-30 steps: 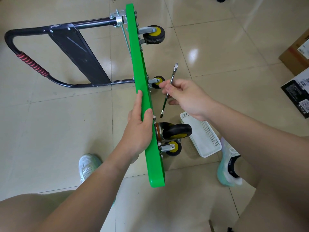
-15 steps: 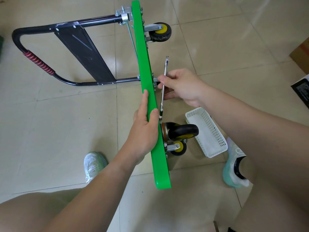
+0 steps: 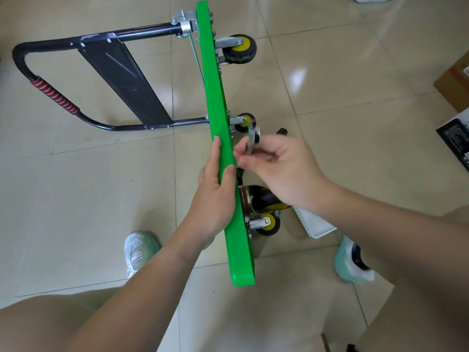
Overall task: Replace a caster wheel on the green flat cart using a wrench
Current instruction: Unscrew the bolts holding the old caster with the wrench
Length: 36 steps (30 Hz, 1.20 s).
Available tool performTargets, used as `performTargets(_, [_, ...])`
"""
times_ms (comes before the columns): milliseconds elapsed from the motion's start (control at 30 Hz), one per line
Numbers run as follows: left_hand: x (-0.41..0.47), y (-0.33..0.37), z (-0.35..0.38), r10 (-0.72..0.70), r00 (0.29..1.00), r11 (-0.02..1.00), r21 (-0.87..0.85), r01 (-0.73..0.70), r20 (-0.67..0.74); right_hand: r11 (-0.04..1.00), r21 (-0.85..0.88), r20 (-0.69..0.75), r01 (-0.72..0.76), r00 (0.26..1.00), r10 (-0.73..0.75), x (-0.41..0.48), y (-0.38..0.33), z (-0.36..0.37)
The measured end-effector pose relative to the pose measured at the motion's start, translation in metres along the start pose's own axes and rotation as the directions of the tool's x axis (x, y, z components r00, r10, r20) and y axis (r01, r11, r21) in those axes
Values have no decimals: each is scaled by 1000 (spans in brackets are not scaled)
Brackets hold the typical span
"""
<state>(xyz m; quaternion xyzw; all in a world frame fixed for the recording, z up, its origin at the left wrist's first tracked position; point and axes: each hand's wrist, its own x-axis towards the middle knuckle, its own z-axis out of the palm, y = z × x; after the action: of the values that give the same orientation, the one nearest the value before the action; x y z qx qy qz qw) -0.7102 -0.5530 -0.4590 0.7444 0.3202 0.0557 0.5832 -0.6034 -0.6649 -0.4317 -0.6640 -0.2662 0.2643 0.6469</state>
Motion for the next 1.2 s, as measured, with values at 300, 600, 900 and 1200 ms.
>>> performTargets(300, [-3, 3, 1, -12, 1000, 1000, -10, 12, 1, 998, 27, -135, 60, 989, -56, 3, -19, -17])
performTargets(600, [-3, 7, -2, -41, 998, 999, 35, 39, 44, 921, 40, -40, -388, 920, 390, 89, 37, -20])
performTargets(900, [-4, 15, -2, -39, 997, 998, 54, 35, 73, 861, -77, 97, -503, 855, 509, 112, 70, -5])
performTargets(1200, [-2, 14, -3, -26, 997, 998, 50, 22, 77, 822, -22, 67, -570, 819, 570, 109, 77, -7])
